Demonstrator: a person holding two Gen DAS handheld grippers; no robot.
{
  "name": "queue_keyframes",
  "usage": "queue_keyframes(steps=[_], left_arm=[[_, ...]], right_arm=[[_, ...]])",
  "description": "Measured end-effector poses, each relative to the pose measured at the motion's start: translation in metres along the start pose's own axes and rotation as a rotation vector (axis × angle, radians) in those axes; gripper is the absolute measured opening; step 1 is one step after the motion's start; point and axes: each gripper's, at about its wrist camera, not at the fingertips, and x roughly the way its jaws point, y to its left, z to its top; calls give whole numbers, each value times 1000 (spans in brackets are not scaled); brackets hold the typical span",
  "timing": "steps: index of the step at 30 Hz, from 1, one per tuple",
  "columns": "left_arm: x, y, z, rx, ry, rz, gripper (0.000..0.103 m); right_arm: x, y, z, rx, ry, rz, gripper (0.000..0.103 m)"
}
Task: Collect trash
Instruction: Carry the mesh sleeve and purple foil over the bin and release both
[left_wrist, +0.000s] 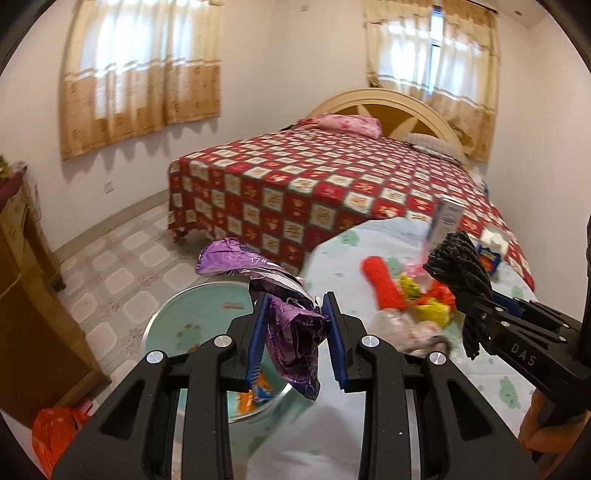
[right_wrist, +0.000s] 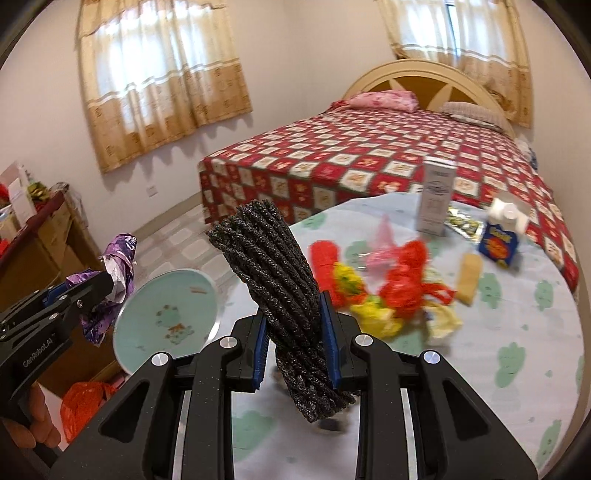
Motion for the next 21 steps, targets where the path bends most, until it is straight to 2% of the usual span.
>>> queue_keyframes(steps=[9,14,21], left_arm=[[2,63,-14,-87,16,70,30],[9,81,-20,-108,25,69,30],[32,100,-31,-132,78,79,30]], right_arm=[[33,66,-1,-59,52,87,26],[57,94,-2,-71,96,120,26],[97,118,-2,-76,163,136,26]])
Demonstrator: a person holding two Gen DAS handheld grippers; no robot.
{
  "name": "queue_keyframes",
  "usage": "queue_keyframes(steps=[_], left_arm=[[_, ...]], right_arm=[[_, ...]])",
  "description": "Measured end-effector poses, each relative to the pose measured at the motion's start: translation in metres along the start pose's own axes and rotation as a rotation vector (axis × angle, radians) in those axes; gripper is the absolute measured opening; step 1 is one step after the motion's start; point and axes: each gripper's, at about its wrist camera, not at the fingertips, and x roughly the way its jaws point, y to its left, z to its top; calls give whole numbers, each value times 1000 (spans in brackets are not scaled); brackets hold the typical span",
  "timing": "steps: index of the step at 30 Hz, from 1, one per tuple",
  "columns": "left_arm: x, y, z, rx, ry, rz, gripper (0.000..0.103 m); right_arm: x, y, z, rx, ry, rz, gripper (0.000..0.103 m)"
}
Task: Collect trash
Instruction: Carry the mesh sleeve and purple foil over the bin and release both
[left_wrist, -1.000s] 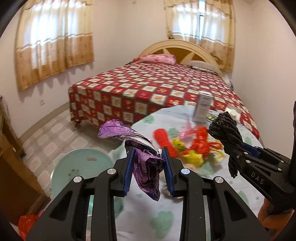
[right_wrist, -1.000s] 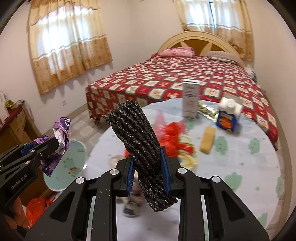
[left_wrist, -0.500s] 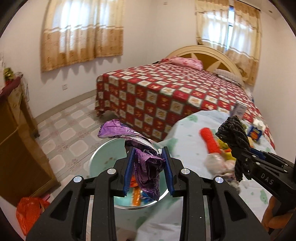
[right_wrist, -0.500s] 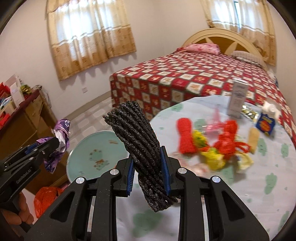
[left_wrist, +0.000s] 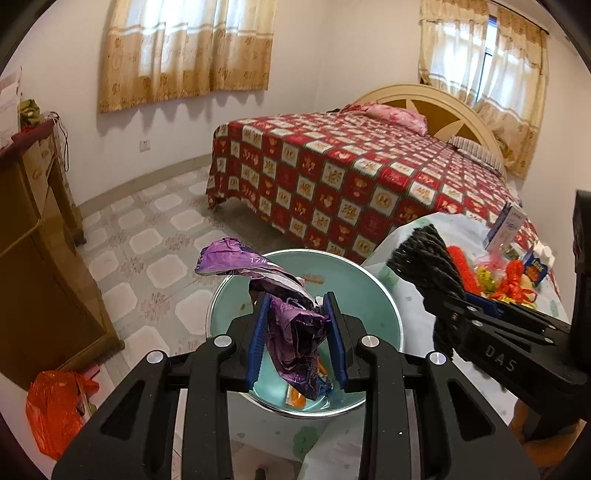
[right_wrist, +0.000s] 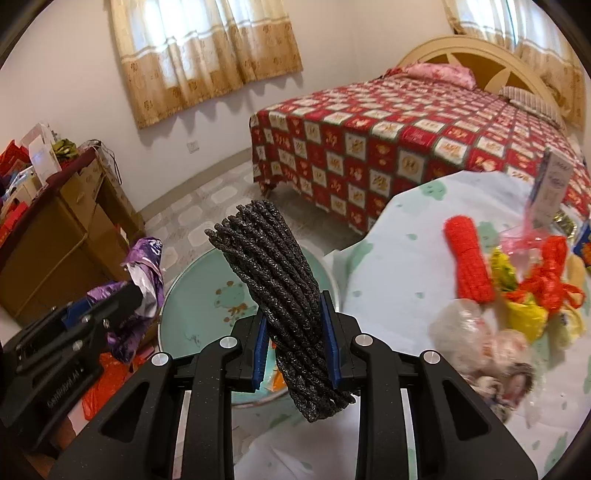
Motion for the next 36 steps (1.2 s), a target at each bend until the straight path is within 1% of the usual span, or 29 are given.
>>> queue_keyframes(steps=[7,12,15,18,19,20,21,25,27,29,36], left_arm=[[22,11,-10,-18,57,-2,30],[37,15,-15,-21,97,7,30],[43,16,-19,-19,117,16,32],[47,17,-22,-16,127,26,36],[47,17,-22,-15,128,28,38],[48,17,-22,-14,130,32,45],[48,17,-23,-17,131,38,50],[47,20,-22,-28,129,50,53],[46,21,-22,-36,123,61,59],[44,23,-21,-42,115,75,62],[40,24,-19,-49,100,98,66]], right_arm=[[36,15,2,-16,69,26,27],[56,19,3,-25,117,49,29],[66,16,3,-8,150,79,32],[68,13,5,11,158,95,39],[68,13,5,9,158,98,44],[68,13,5,6,156,97,49],[65,13,5,4,149,94,51],[60,12,7,8,131,88,51],[55,10,9,11,118,80,55],[51,8,10,17,103,70,58],[34,5,11,7,64,33,59]])
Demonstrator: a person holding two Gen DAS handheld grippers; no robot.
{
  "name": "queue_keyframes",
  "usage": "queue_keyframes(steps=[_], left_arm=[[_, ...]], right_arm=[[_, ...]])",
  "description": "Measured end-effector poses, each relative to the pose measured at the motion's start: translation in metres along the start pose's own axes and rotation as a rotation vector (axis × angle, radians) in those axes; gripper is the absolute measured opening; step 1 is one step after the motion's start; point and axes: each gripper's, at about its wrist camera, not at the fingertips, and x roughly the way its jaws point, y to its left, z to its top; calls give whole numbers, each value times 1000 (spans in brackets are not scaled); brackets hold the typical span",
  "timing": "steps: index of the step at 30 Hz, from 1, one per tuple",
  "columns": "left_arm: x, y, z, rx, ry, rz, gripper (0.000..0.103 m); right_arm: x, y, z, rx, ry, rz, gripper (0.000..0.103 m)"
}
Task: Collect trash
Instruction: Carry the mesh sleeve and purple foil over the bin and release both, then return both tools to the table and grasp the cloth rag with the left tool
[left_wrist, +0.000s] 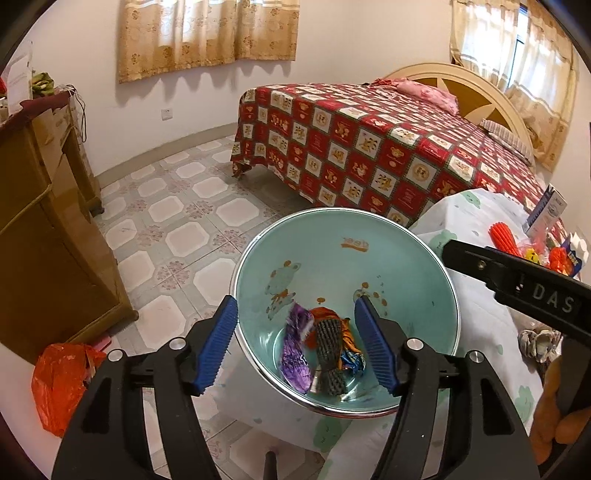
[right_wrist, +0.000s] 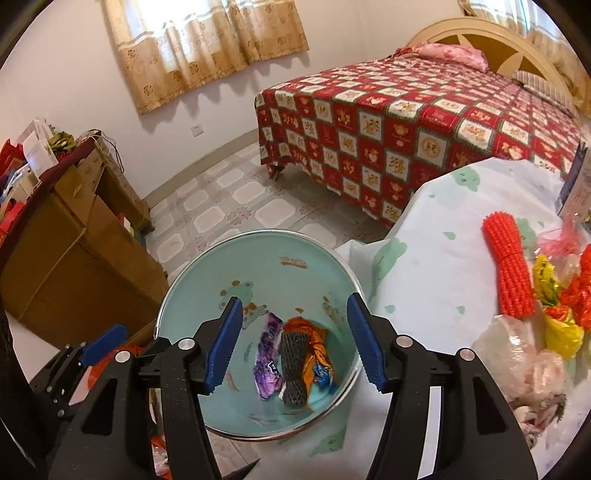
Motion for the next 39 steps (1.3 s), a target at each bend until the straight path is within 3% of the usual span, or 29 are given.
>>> queue_keyframes(steps=[9,20,30,39], left_arm=[[-16,-16,1,26,-31,-3,68],[-32,-60,-6,83,-41,-38,73],[-44,-103,-11,148,-38,-71,74],[-41,-157,-25,246,-10,-136,74]], right_arm=[[-25,-14,-6,-8,-36,-75,59],[-63,-63,-22,52,-71,-144,59],[-105,-117,-43,137,-125,-204,58],[-141,-183,-78,210,-137,-322,58]])
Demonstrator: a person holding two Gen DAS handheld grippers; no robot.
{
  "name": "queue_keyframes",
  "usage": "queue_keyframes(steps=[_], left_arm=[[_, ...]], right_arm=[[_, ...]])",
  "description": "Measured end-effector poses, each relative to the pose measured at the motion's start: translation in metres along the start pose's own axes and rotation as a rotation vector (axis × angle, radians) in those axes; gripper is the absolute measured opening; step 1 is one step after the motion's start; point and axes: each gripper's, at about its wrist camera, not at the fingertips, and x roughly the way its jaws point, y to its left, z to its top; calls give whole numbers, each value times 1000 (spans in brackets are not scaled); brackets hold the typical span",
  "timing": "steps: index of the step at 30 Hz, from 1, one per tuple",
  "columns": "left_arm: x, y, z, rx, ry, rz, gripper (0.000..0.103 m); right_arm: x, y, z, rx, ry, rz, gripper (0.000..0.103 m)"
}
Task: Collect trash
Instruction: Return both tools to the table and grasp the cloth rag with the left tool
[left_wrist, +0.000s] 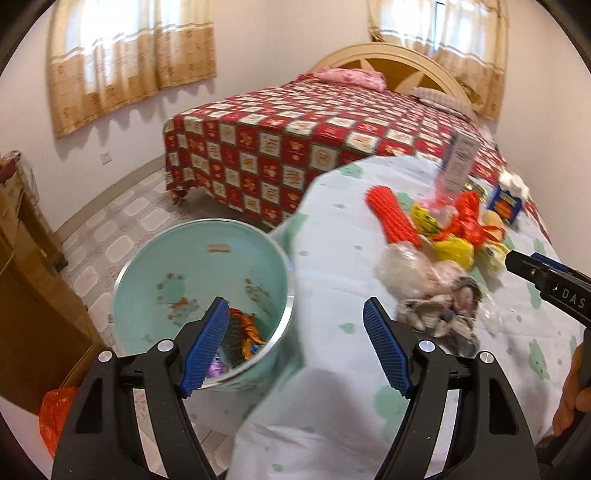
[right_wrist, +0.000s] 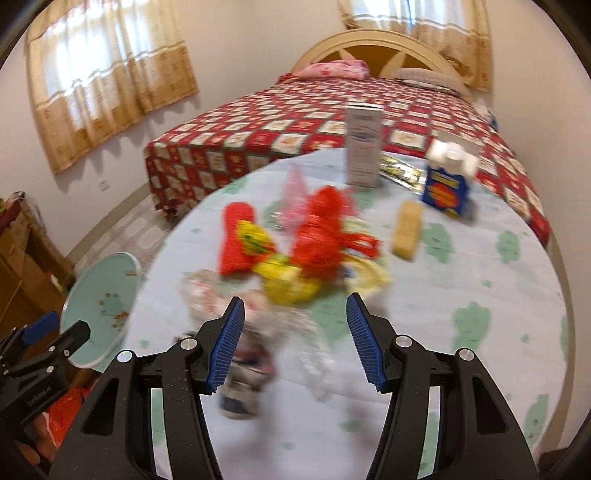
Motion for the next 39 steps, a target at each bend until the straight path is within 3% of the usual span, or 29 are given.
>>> queue_keyframes(steps=[11,18,25,30,37,39], left_arm=[[11,-61,-2,93,23,-89,74],[31,-97,-1,102,56,-157,74],[56,-117,-10,101,118,-159,73],[62,-118,-17,99,139,-198,39],[40,-108,-14,127,111,-217,25],[28,-100,-12,141,91,-206,17]], right_arm=[[-5,-48,-18,27,15,-25,54],[-9,-66,-20,44,8,-27,54],[-6,-79,-27,69,21,-21,54],[-5,-81,-27,76,22,-16,54],[-2,-71,-25,66,24,1,53],[-1,-63,-23,61,22,12,53]])
